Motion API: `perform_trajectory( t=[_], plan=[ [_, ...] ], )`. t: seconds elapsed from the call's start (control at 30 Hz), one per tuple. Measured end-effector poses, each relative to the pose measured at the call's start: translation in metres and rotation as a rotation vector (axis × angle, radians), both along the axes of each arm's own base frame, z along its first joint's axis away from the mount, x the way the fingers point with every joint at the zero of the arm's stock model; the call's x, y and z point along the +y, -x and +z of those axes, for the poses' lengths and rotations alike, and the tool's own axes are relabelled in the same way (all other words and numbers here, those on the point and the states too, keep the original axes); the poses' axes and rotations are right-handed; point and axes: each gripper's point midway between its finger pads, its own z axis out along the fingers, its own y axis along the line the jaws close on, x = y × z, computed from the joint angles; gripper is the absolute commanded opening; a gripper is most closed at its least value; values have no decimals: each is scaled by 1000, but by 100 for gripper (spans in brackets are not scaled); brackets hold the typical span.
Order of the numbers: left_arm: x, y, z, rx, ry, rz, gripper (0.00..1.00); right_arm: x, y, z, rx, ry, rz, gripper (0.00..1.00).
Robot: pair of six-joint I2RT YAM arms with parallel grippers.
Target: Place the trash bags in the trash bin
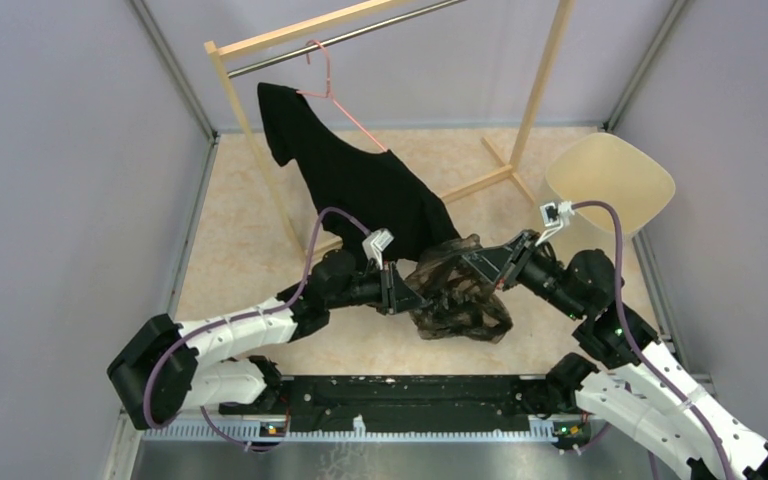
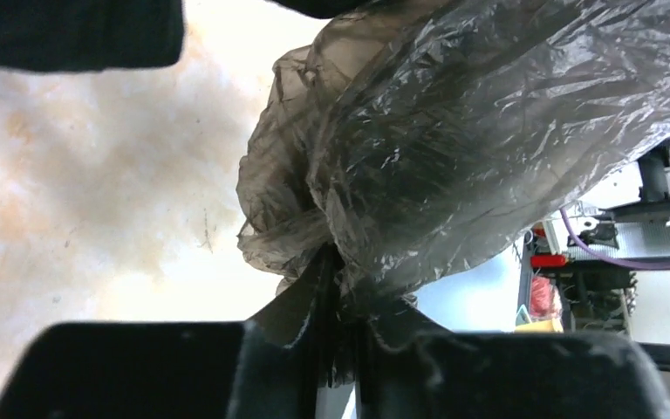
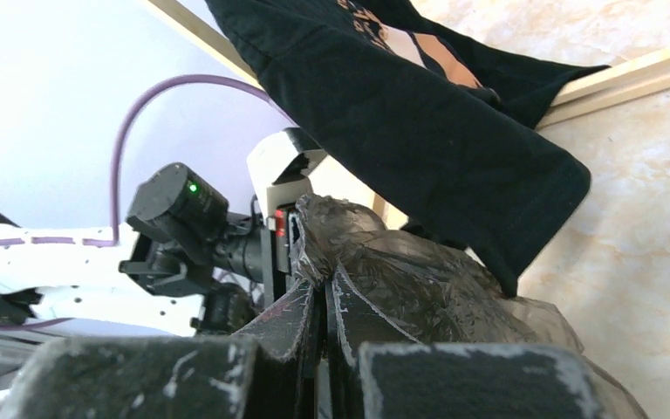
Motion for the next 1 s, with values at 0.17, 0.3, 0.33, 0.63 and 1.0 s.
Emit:
perform_trajectory(
  t=[0.17,0.3,0.33,0.63,1.0],
  plan=[
    [19,-8,-8,-16,-88,56,0,-14,-8,-24,4,151,-63,9],
    [50,-17,17,-81,-64,147,0,-35,-25,-47,14,345,-167,26],
    [59,-19,25,-99,-43,173,0,-38,-29,-54,25,403,-177,33],
    [95,-33,22,42,-8,290,0,-22,-16,-116,134,670,68,59],
    [105,-39,17,185,10,326,0,3,26,-72,-65,627,247,68]
  ],
)
